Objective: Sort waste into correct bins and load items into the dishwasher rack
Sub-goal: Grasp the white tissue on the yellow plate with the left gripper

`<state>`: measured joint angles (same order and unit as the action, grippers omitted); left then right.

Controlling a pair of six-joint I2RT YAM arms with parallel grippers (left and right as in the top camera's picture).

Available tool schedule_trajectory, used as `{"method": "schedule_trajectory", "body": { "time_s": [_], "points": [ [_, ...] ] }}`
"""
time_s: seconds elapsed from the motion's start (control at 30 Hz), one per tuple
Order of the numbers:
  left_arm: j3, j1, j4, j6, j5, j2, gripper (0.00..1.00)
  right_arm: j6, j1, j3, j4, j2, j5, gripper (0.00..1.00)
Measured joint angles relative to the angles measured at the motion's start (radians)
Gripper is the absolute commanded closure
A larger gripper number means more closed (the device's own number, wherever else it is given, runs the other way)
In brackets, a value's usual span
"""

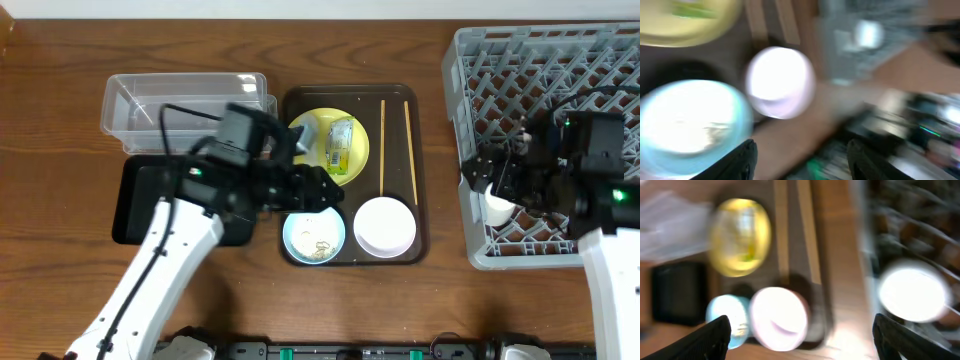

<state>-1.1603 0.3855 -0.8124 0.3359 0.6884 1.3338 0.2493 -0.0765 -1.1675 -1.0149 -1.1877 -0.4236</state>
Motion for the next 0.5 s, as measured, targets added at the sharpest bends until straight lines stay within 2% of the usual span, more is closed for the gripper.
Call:
{"method": "schedule_trajectory", "body": {
  "time_s": [0.07, 0.17, 0.33, 0.5],
  "points": [
    [0.000, 0.062, 0.012, 0.027, -0.215, 0.011, 0.40, -0.012, 0.013, -0.002, 0.013, 0.027, -0.060, 0.12],
    [0.000, 0.114, 0.074, 0.048, -0.431, 0.048, 0.40, -0.020, 0.033, -0.002, 0.014, 0.037, -0.099, 0.12],
    [-0.003, 0.115, 0.220, 0.049, -0.594, 0.151, 0.40, -0.024, 0.083, -0.002, 0.018, 0.035, -0.127, 0.12],
    [-0.071, 0.061, 0.269, 0.018, -0.651, 0.304, 0.41, -0.024, 0.119, -0.002, 0.029, 0.035, -0.137, 0.11]
  ]
}}
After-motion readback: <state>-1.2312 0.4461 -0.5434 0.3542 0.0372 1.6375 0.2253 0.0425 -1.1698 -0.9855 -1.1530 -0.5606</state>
